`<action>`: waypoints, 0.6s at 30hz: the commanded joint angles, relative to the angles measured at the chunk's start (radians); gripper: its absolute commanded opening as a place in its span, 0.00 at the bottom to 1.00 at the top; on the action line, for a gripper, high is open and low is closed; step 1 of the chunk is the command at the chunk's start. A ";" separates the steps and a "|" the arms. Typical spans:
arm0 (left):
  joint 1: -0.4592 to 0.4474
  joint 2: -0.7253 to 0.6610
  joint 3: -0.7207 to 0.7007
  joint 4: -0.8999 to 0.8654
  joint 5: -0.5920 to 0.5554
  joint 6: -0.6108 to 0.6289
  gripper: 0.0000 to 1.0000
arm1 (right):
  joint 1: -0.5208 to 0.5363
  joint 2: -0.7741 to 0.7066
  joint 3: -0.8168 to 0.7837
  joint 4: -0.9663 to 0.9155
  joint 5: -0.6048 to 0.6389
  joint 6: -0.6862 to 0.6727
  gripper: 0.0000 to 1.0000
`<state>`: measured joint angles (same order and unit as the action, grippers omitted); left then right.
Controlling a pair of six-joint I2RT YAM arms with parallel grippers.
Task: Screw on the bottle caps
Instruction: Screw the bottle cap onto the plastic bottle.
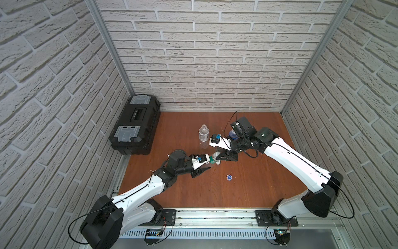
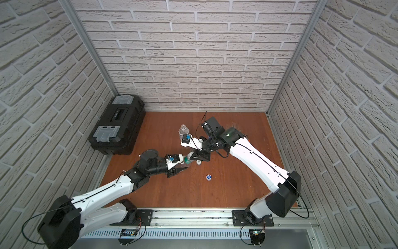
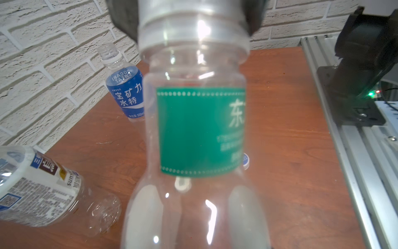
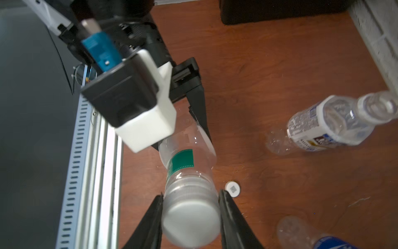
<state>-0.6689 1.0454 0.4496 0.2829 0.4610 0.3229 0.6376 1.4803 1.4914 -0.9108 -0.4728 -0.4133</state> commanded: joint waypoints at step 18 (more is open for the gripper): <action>-0.106 0.007 -0.063 0.310 -0.315 -0.050 0.50 | -0.006 -0.302 -0.198 0.465 0.276 0.701 0.62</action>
<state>-0.7746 1.0439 0.3973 0.4931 0.1680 0.3515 0.6285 1.2602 1.3651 -0.6117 -0.1913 0.3504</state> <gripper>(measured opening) 0.520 0.615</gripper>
